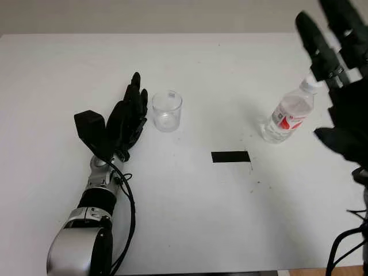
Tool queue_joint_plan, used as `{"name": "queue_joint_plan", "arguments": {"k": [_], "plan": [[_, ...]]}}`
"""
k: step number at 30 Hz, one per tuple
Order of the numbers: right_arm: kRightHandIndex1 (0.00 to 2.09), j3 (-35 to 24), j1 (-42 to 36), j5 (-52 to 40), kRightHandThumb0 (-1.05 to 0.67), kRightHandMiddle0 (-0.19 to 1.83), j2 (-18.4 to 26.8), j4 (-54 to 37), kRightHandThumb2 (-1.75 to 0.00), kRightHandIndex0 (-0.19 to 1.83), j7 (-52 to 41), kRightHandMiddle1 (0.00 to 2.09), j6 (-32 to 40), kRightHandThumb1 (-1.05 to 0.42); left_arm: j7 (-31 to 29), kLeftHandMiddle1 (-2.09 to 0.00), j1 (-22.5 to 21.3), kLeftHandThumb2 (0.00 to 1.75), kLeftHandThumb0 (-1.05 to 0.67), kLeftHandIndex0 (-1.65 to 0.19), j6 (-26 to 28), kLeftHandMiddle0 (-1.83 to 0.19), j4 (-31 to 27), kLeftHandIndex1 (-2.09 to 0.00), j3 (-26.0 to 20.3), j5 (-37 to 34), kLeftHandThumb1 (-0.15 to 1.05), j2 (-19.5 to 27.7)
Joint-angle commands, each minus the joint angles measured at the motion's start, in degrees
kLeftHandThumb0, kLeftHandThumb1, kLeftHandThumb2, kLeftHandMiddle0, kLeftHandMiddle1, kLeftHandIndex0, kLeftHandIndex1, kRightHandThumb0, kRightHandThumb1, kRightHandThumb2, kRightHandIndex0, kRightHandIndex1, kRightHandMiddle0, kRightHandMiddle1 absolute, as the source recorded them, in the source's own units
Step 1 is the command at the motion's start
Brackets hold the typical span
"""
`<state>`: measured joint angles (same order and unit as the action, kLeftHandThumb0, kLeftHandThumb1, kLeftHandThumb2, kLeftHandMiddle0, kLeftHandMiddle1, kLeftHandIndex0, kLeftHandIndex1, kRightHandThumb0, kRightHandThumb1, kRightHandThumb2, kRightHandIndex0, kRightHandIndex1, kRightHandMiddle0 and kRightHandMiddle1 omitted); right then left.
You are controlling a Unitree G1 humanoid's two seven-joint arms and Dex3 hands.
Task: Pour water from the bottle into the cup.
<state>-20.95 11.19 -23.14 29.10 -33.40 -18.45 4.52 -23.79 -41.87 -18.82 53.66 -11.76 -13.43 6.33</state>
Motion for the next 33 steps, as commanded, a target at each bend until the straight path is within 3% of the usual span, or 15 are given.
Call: {"name": "queue_joint_plan", "arguments": {"k": [1,10,18,23,29,33], "plan": [[0.08,-1.25,1.44,1.59,-0.91,0.16,1.72,-1.65,-0.05,0.08,1.43,0.10,1.39,-0.91,-0.27,0.00,-0.14,0.84,-0.84,0.19,-0.93,0.19,0.64,0.00,0.01,0.24,1.05,-0.05],[0.06,-1.70,4.65,10.45,-0.89,0.14,0.90,3.35,-0.04,0.05,6.05,0.09,-1.53,-0.89,0.10,0.00,-0.31,0.83,-0.85,0.19,-1.04,0.19,0.98,0.00,-0.20,0.24,1.05,0.00],[0.00,-0.64,5.72,24.70,-0.95,-0.02,0.46,11.96,-0.04,-0.16,13.56,0.01,-6.67,-0.83,-0.47,0.00,-0.36,0.85,-0.85,0.19,-1.04,0.19,1.16,0.00,-0.20,0.21,1.05,0.19],[0.00,0.74,5.99,29.97,-0.93,-0.15,1.51,18.94,-0.06,-0.19,15.61,0.00,-10.71,-0.86,-0.44,0.00,-0.49,0.84,-0.85,0.19,-1.02,0.19,1.30,0.00,-0.43,-0.01,1.05,0.22],[0.00,3.96,6.14,34.09,-1.02,-0.19,4.29,22.33,-0.07,-0.19,11.55,0.00,-5.80,-0.91,-1.22,0.00,-0.54,0.82,-0.85,0.19,-1.03,0.19,1.47,0.00,-0.66,-0.20,1.05,0.63],[0.00,5.51,6.08,33.59,-1.04,-0.19,3.25,21.06,-0.06,-0.19,9.22,0.00,0.45,-0.92,-1.64,0.00,-0.58,0.82,-0.85,0.19,-1.04,0.19,1.54,0.00,-0.82,-0.08,1.05,0.84]]}}
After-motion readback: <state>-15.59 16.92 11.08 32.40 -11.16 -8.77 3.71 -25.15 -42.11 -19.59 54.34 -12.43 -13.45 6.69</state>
